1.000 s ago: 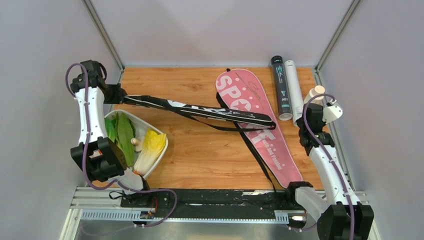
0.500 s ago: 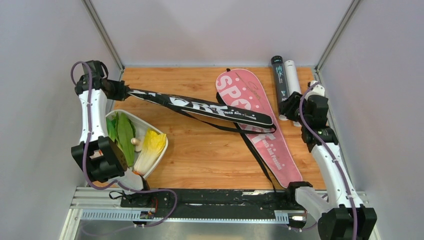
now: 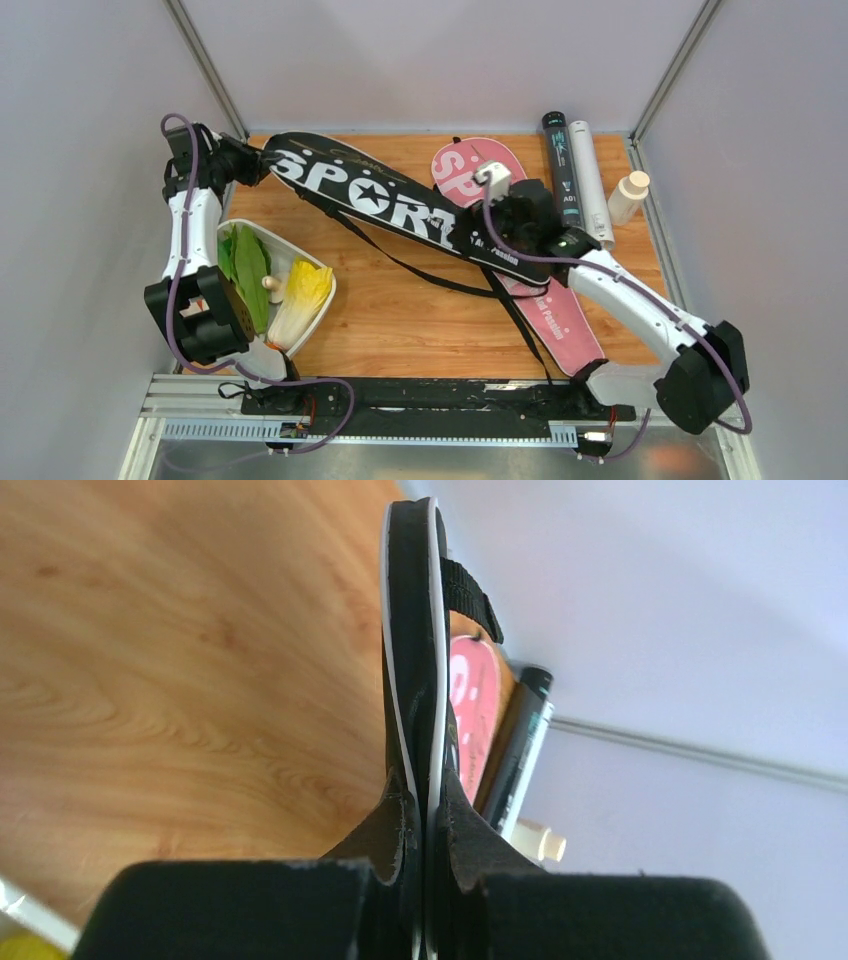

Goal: Pack up the badminton gear
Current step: Place the racket bag at the center of the board.

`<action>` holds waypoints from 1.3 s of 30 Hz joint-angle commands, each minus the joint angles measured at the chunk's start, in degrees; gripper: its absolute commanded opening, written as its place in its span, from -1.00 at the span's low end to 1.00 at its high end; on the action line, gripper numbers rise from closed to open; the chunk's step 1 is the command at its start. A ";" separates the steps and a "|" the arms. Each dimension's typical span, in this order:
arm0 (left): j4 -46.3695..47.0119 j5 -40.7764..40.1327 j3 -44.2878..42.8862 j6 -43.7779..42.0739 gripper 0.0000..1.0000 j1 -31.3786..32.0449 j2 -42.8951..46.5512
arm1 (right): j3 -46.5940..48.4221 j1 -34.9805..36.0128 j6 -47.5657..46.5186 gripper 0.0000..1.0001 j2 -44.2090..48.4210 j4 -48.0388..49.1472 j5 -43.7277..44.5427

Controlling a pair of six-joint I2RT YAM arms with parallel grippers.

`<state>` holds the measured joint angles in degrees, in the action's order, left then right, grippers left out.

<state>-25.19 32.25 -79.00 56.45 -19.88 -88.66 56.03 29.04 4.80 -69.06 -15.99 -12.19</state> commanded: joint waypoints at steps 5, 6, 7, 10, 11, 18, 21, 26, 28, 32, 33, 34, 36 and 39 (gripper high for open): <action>9.59 18.53 -5.44 -5.84 -1.00 1.11 -3.43 | 7.23 18.74 -17.96 1.00 -13.35 8.84 24.64; 9.26 18.63 -6.02 -6.86 -1.00 1.57 -4.61 | 7.68 20.84 -18.96 1.00 -14.78 9.34 29.29; 8.35 19.10 -7.67 -8.04 -1.00 2.82 -5.39 | 8.22 22.43 -19.40 1.00 -16.34 9.54 32.54; 6.16 19.07 -11.43 -10.61 -1.00 7.01 -10.20 | 9.19 23.10 -17.01 1.00 -18.52 10.15 37.77; 5.84 18.35 -12.86 -11.61 -1.00 7.95 -11.13 | 8.56 23.12 -16.49 1.00 -18.61 11.03 39.12; 8.25 15.54 -17.16 -12.07 -0.96 15.83 -21.94 | 4.44 20.59 -12.63 1.00 -17.25 13.09 44.39; 8.01 16.08 -19.01 -13.04 -0.62 16.79 -26.57 | 2.96 19.40 -10.67 1.00 -15.07 13.33 43.03; 0.02 10.38 -25.65 -19.01 0.06 16.90 -30.93 | 1.99 18.13 -8.31 1.00 -10.48 13.10 42.79; -8.39 5.01 -31.70 -23.58 0.40 16.85 -34.27 | 2.02 18.01 -7.46 1.00 -7.92 12.21 42.70; -22.28 -7.07 -41.56 -29.52 0.52 16.75 -37.22 | 2.50 17.99 -6.19 1.00 -3.39 9.57 42.07; -23.75 -9.98 -42.63 -30.23 0.53 16.61 -37.07 | 2.57 17.96 -5.36 1.00 -2.46 8.74 42.29; -24.06 -11.32 -42.72 -30.71 0.53 16.53 -36.40 | 2.81 17.93 -4.43 1.00 -1.74 7.50 42.40; -24.88 -15.93 -42.91 -31.28 0.54 16.27 -34.92 | 3.26 17.90 -1.66 1.00 -0.28 5.16 42.07; -25.32 -20.50 -43.48 -32.51 0.55 16.02 -32.75 | 2.98 17.88 2.69 1.00 1.66 2.03 41.56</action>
<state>-45.60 21.23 -120.20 28.51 -3.42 -125.78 57.49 47.16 0.54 -69.78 -8.97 29.08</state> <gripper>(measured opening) 0.771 0.998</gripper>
